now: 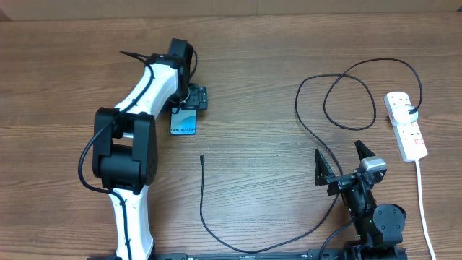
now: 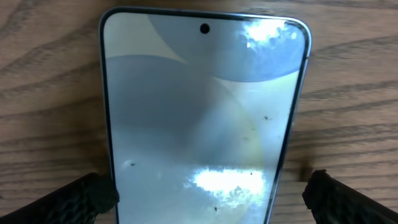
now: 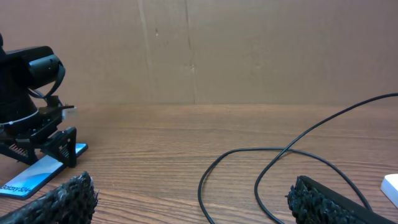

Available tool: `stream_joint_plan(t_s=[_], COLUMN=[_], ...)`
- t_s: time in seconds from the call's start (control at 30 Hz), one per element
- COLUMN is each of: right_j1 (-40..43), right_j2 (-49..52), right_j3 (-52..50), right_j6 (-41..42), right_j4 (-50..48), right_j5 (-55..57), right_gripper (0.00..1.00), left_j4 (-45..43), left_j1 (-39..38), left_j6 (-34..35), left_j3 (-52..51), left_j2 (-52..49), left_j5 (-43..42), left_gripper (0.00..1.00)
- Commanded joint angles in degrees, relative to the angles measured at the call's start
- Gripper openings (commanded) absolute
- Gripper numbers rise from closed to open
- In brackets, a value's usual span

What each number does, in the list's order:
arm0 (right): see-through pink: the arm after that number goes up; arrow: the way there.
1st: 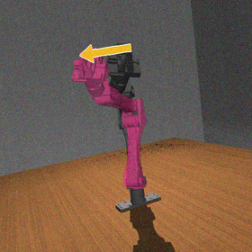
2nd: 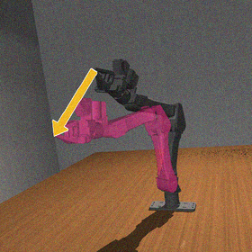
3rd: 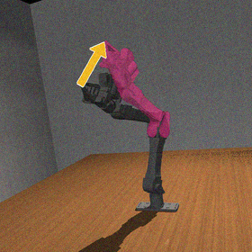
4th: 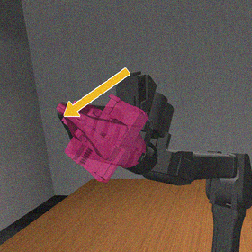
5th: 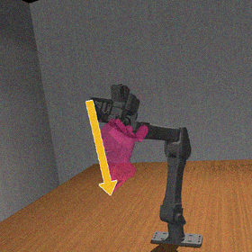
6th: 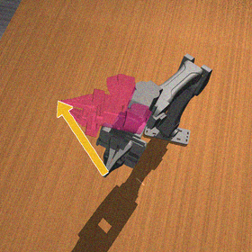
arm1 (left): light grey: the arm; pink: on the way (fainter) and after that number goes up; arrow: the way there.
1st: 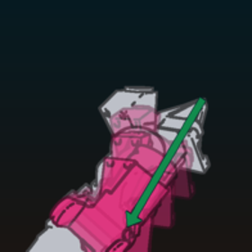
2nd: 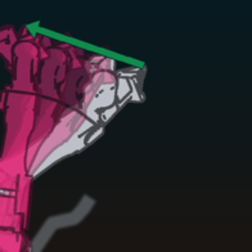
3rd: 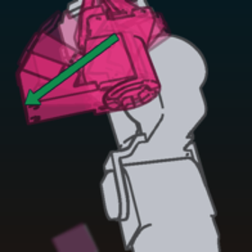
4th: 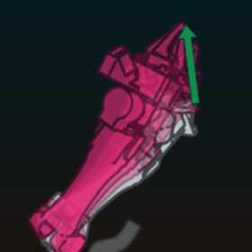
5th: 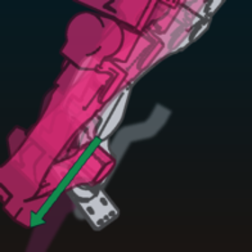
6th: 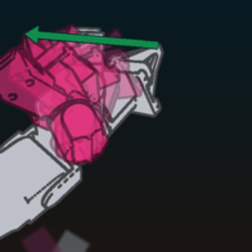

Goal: Plug charger to phone and switch on socket

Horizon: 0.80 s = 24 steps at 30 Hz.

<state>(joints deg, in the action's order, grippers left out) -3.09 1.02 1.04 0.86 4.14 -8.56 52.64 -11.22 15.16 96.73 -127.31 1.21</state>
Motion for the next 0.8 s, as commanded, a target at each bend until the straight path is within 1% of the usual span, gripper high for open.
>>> stream_joint_plan(t_s=[0.0, 0.4, 0.53, 0.77], right_j1=[-0.17, -0.17, -0.17, -0.17], right_j2=[-0.02, -0.02, -0.02, -0.02], right_j3=[-0.55, -0.55, -0.55, -0.55], right_j6=[-0.28, -0.28, -0.31, -0.28], right_j4=[-0.15, -0.15, -0.15, -0.15], right_j5=[0.42, 0.39, 0.42, 0.42], right_gripper=[1.0, 1.0, 1.0, 1.0], left_j4=[0.2, -0.44, -0.42, -0.44], left_j1=[0.33, -0.04, -0.07, -0.07], left_j6=[-1.92, -1.86, -1.86, -1.86], left_j3=[0.02, -4.26, -5.7, -7.06], left_j2=[-1.6, -1.62, -1.62, -1.62], left_j5=[-2.34, -2.36, -2.62, -2.75], left_gripper=[1.0, 1.0, 0.98, 1.0])
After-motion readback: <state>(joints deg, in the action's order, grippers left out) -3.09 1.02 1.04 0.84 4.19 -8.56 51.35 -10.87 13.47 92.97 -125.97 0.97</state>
